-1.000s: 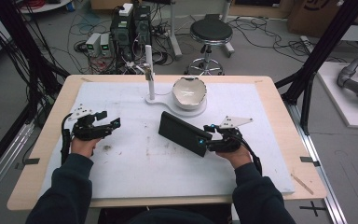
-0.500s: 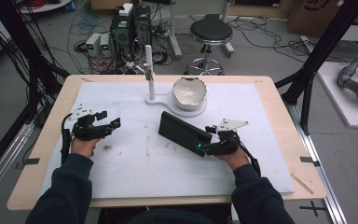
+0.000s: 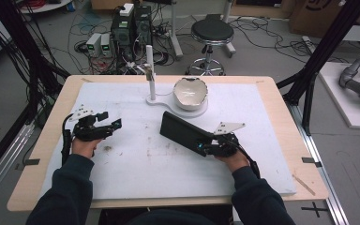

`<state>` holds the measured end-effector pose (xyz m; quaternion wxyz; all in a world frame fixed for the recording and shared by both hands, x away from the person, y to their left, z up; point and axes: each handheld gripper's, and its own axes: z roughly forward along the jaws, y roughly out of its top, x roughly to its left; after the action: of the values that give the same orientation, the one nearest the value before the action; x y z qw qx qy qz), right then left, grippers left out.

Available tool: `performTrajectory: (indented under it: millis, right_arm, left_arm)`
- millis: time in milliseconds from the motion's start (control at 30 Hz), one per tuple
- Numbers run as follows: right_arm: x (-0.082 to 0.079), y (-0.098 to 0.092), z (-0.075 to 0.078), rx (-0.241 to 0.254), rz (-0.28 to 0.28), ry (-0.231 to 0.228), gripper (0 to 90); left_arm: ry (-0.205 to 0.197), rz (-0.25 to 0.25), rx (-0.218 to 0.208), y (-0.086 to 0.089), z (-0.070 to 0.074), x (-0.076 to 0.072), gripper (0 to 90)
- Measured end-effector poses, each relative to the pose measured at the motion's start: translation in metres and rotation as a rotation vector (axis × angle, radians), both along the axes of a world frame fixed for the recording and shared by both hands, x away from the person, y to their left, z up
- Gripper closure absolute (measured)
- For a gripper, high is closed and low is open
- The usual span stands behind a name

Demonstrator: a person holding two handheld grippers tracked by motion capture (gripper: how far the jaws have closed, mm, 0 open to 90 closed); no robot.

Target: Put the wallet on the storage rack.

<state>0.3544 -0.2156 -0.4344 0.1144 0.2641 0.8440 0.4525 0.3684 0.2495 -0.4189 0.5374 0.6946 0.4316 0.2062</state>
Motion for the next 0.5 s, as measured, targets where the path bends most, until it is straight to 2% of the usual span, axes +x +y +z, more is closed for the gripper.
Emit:
performTrajectory:
  millis: [133,200,233,300,500]
  right_arm:
    - [-0.002,-0.001,0.005,0.041,0.024,-0.016,73.1]
    - [-0.004,-0.004,0.011,0.086,0.019,-0.031,73.0]
    - [-0.004,-0.004,0.011,0.086,0.019,-0.031,73.0]
    - [-0.005,-0.007,0.018,0.119,0.009,-0.061,73.0]
    - [-0.006,-0.011,0.026,0.178,-0.016,-0.078,72.6]
  left_arm:
    - [0.002,0.002,0.001,0.001,0.0,0.0,26.3]
    - [0.003,0.002,0.001,0.0,0.0,0.0,26.3]
    - [0.003,0.002,0.001,0.0,0.0,0.0,26.3]
    - [0.002,0.001,0.002,0.0,0.0,0.0,26.5]
    - [0.002,0.001,0.002,0.0,0.0,0.0,26.6]
